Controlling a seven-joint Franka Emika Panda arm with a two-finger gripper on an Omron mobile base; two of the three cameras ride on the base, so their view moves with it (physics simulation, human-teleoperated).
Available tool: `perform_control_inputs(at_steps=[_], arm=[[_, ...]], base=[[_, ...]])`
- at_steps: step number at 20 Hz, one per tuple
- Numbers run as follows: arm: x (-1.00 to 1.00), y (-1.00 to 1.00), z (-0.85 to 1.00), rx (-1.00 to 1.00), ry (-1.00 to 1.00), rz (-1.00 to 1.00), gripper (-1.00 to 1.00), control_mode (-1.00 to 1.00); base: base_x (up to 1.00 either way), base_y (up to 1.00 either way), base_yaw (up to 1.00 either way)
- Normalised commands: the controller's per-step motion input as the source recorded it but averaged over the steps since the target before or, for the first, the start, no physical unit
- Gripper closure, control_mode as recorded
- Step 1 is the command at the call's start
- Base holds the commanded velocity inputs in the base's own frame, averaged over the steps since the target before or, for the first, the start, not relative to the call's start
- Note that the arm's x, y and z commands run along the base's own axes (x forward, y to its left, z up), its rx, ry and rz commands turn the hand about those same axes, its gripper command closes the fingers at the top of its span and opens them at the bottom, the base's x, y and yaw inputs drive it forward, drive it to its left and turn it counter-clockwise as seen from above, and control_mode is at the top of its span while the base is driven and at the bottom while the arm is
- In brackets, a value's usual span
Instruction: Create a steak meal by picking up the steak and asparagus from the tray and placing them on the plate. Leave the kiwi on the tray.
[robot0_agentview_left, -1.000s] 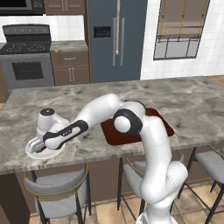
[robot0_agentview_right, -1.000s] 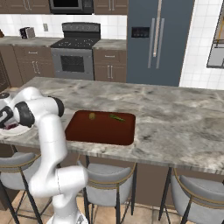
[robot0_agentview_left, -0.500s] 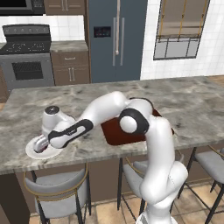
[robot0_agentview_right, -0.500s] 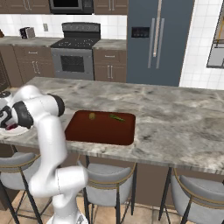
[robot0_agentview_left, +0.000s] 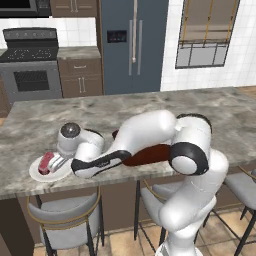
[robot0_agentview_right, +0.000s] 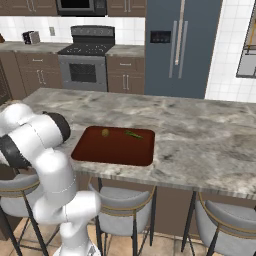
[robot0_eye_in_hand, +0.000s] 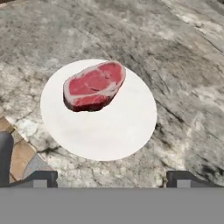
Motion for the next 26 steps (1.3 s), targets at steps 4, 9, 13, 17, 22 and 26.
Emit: perform_control_inputs(at_steps=[4,9,13,17,22,26], arm=[[-0.11,-0.99,0.59,0.0,-0.16,0.0,-1.0,-1.0],[0.0,-1.0,0.6,0.04,-0.03,0.0,-1.0,-1.0],[0.03,-1.0,0.63,0.12,0.03,0.0,-1.0,-1.0],[0.07,-1.0,0.55,0.11,0.15,0.0,-1.0,-1.0],[0.0,-1.0,0.53,0.02,0.17,0.02,-1.0,-1.0],[0.06,-1.0,0.32,-0.01,0.21,0.04,-1.0,-1.0]], base=[[0.0,0.0,0.0],[0.0,0.0,0.0],[0.0,0.0,0.0],[0.0,0.0,0.0],[0.0,0.0,0.0],[0.0,0.0,0.0]])
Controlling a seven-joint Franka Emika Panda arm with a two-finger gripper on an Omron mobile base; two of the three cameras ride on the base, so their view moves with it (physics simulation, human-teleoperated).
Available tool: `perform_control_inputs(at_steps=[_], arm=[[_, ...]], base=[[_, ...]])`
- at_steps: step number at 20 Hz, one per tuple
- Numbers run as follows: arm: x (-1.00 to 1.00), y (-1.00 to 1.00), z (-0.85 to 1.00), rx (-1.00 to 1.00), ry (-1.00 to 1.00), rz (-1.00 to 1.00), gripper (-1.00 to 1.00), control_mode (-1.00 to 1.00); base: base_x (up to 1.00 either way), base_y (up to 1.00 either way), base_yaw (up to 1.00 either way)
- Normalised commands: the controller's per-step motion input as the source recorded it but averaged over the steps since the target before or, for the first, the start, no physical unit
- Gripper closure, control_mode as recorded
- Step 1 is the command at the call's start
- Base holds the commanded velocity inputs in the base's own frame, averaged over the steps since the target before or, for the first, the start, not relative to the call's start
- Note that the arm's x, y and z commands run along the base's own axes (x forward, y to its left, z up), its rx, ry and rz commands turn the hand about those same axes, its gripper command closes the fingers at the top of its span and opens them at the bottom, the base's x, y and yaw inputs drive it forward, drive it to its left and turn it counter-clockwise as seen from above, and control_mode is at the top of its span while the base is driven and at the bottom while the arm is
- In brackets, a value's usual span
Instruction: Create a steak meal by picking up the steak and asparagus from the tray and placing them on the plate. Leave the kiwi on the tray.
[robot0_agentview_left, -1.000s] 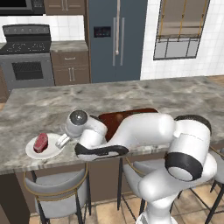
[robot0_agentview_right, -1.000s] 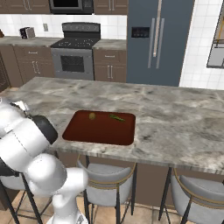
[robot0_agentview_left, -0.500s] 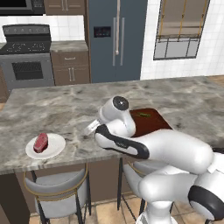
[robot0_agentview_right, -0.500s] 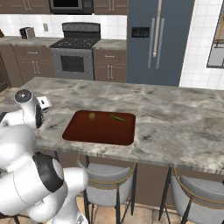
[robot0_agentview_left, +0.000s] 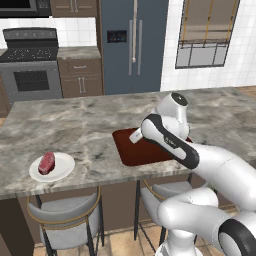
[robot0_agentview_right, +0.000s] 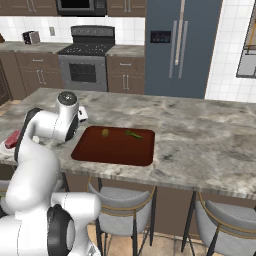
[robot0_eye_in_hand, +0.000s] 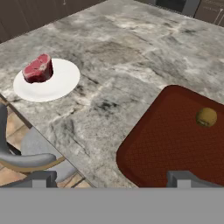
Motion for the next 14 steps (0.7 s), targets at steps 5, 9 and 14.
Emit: perform_control_inputs(at_steps=[5,9,14], arm=[[0.14,-1.0,0.03,-0.05,0.23,0.0,-1.0,-1.0],[0.29,-0.92,-0.11,-0.06,0.16,0.0,-1.0,-1.0],[0.37,-0.73,-0.23,-0.1,0.13,0.0,-1.0,-1.0]], base=[[0.0,0.0,0.0],[0.0,0.0,0.0],[0.0,0.0,0.0]])
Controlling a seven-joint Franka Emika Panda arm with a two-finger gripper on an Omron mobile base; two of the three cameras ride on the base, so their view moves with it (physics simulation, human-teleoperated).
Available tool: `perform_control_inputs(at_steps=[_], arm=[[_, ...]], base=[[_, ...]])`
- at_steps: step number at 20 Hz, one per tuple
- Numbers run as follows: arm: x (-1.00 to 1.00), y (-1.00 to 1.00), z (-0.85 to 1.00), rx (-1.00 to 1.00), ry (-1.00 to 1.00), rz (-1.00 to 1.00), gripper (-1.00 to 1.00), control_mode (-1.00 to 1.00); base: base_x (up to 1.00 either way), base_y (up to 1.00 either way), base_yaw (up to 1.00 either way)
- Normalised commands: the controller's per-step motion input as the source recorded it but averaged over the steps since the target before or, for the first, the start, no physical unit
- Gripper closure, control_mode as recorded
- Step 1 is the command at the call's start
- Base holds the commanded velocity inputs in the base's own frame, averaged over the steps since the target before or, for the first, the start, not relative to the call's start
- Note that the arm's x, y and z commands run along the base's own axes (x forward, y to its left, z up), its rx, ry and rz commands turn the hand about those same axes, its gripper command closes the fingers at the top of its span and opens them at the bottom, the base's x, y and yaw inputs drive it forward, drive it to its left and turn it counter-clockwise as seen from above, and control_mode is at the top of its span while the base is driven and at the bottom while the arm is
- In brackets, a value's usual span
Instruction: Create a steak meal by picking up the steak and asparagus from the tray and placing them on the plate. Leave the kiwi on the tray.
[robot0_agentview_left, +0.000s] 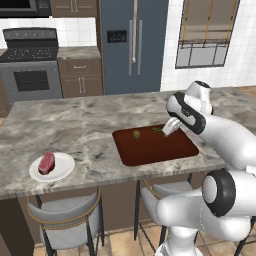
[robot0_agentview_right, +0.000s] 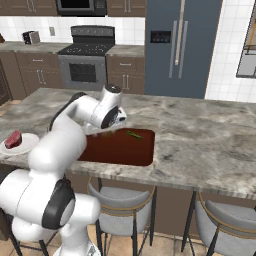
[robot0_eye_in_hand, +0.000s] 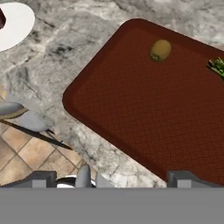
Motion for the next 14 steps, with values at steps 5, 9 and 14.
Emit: perform_control_inputs(at_steps=[5,9,14], arm=[[0.34,-0.5,-0.15,-0.14,0.04,0.0,-1.0,-1.0],[0.38,-0.36,-0.13,-0.14,0.0,0.0,-1.0,-1.0],[0.43,-0.15,-0.36,-0.04,0.0,0.0,-1.0,-1.0]], base=[[0.0,0.0,0.0],[0.0,0.0,0.0],[0.0,0.0,0.0]])
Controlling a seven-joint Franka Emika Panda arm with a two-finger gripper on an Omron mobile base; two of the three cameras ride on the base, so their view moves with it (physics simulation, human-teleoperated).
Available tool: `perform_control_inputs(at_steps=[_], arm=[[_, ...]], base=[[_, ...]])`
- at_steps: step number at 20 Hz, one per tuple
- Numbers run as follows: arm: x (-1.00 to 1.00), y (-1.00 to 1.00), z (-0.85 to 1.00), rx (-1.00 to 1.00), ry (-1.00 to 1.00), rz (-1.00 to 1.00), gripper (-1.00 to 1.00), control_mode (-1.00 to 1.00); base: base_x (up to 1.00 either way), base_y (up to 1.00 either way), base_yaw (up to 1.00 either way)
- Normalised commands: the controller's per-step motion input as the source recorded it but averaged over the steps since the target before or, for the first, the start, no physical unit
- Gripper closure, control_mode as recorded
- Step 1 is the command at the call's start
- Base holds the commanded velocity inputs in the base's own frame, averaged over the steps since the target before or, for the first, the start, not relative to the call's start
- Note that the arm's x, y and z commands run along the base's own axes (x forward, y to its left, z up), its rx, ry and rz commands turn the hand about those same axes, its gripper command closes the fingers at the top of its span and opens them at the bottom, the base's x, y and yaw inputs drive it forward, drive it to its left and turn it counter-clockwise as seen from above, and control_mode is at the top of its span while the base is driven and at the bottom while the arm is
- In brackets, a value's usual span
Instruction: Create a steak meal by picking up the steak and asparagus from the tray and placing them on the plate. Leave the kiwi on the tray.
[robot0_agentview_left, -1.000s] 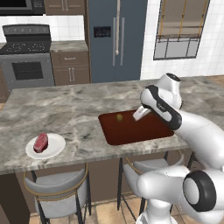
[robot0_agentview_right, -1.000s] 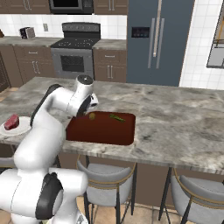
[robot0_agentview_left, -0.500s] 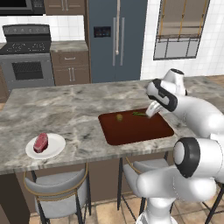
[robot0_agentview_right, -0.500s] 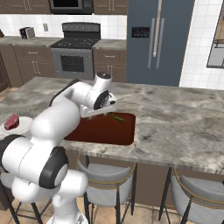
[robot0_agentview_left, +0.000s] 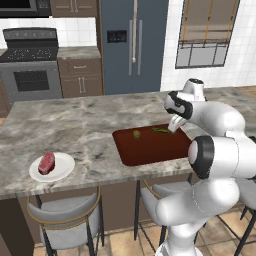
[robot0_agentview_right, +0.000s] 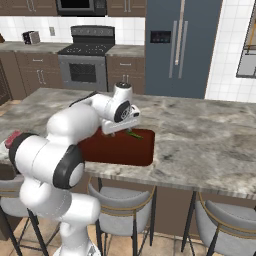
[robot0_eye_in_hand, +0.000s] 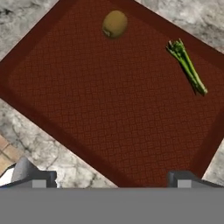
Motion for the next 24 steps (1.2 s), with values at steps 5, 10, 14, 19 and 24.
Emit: perform_control_inputs(at_steps=[5,10,14,19,24], arm=[[0.49,-0.03,-0.38,0.0,0.0,0.0,-1.0,-1.0],[0.46,-0.04,-0.32,0.0,0.0,0.0,-1.0,-1.0],[0.41,-0.11,-0.3,0.0,0.0,0.0,-1.0,-1.0],[0.45,-0.17,-0.25,0.0,0.0,0.0,-1.0,-1.0],[0.45,-0.16,-0.2,0.01,0.0,0.0,-1.0,-1.0]], base=[[0.0,0.0,0.0],[0.0,0.0,0.0],[0.0,0.0,0.0],[0.0,0.0,0.0],[0.0,0.0,0.0]])
